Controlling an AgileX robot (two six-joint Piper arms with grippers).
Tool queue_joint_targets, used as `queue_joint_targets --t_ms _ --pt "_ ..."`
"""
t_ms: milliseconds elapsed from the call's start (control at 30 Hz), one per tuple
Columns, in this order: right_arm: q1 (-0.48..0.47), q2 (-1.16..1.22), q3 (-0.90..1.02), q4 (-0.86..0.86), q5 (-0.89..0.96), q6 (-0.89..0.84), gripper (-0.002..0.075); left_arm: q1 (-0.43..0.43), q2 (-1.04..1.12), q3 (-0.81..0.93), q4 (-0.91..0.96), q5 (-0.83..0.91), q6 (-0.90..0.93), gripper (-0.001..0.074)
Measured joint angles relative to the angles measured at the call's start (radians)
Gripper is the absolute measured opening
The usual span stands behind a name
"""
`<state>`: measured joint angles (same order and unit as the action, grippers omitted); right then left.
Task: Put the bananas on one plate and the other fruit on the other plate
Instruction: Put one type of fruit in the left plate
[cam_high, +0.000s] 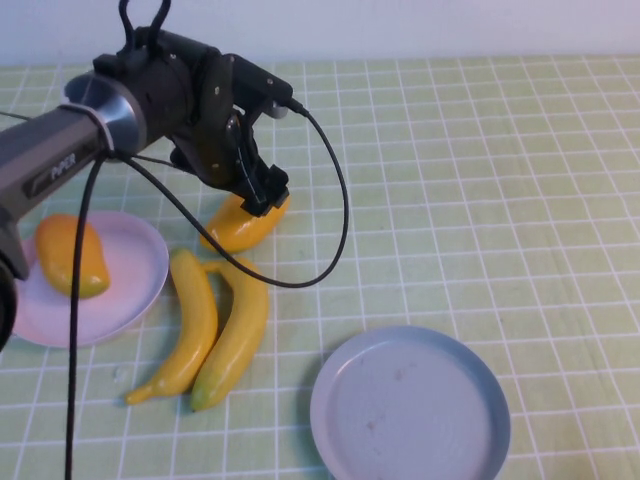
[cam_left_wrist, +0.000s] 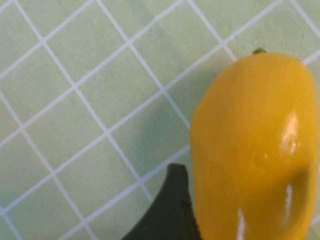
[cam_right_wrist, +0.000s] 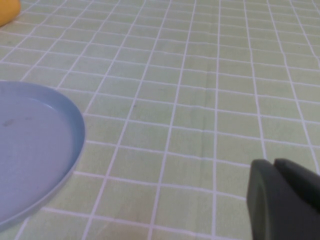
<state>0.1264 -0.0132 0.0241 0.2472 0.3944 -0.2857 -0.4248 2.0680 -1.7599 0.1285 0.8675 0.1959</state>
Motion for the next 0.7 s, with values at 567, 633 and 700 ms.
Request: queue_joint_targets --t_ms 567,633,700 --pt "0.000 0.000 0.000 0.000 0.000 0.000 -0.0017 0.000 0.118 -0.011 -0.028 0.003 0.021 0.0538" --pt "0.000 0.000 0.000 0.000 0.000 0.000 -0.0017 0.000 0.114 -0.011 -0.026 0.013 0.019 0.0529" --pt "0.000 0.000 0.000 0.000 0.000 0.000 -0.0017 0.000 0.110 -0.011 -0.026 0.020 0.017 0.0529"
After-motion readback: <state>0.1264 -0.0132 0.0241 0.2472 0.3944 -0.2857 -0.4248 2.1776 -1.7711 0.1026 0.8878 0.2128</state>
